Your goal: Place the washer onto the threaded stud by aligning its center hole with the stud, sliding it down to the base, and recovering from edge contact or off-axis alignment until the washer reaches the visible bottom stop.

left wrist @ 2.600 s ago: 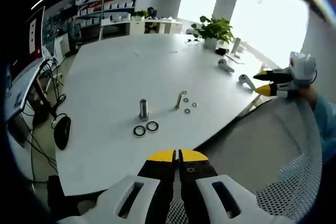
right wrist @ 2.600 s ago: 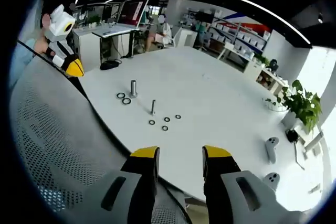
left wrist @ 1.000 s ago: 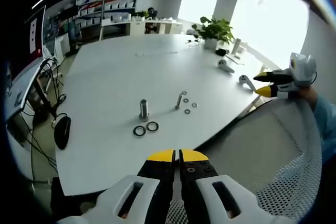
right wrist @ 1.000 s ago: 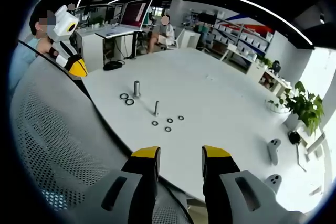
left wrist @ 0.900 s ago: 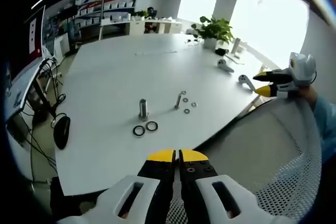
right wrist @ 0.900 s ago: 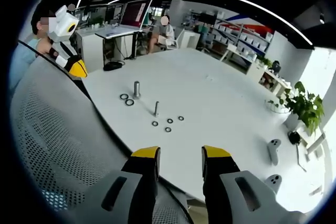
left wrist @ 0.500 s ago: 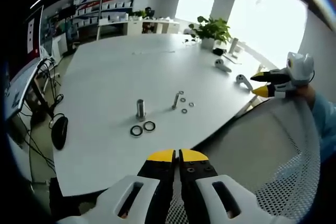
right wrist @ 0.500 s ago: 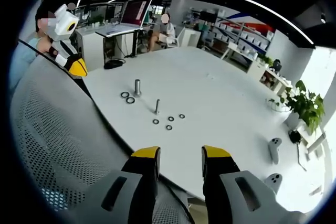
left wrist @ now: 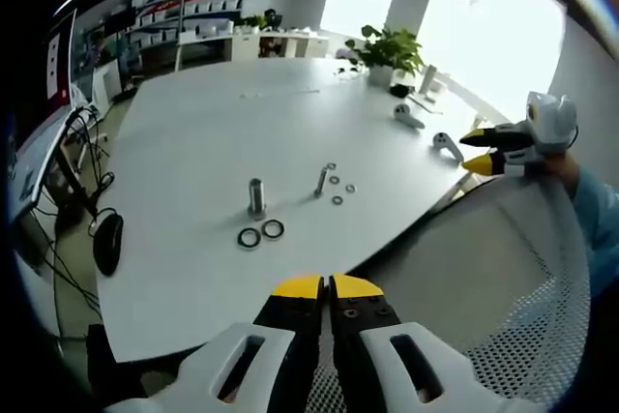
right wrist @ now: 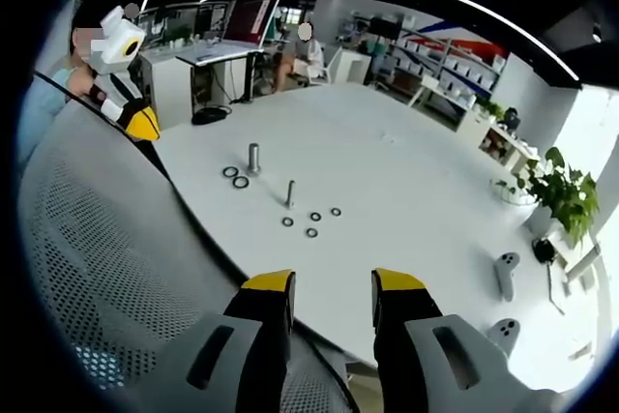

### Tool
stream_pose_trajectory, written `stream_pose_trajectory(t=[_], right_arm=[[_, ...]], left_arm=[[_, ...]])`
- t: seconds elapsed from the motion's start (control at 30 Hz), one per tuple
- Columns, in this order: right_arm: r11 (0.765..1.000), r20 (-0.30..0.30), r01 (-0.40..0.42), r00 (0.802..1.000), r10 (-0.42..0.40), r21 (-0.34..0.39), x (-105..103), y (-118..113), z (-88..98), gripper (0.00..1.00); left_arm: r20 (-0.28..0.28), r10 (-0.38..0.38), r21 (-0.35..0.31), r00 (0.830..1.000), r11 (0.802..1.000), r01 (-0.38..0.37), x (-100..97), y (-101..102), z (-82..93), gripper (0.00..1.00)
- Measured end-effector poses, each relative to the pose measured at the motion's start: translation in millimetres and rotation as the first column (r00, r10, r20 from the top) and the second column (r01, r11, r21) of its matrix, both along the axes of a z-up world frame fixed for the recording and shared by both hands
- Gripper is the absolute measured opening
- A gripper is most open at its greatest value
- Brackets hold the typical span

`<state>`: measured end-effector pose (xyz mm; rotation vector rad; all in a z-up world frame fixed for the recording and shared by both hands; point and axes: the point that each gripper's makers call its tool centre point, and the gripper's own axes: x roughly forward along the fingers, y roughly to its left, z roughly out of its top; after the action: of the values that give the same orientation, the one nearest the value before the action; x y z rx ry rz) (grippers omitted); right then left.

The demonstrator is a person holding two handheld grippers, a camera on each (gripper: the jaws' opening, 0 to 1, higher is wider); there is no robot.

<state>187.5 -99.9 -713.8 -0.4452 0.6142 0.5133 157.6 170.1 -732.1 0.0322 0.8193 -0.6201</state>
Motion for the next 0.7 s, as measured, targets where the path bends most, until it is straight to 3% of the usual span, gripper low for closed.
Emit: stream_pose_trajectory(t=[0.47, 0.7], right_arm=[[0.999, 0.009, 0.033, 0.999, -0.033, -0.01, 3.4, -5.1, 0.3, 0.33], [0.999, 0.006, 0.04, 0.999, -0.04, -0.016, 3.8, -6.5, -0.4, 0.33]], left_arm=[[-0.022, -0.026, -0.063, 0.999, 0.998, 0.025, -4.1, -5.6, 1.3, 0.01], [-0.008, -0.067, -0.088, 0.998, 0.994, 0.066, -5.3, -12.1, 4.4, 0.0]])
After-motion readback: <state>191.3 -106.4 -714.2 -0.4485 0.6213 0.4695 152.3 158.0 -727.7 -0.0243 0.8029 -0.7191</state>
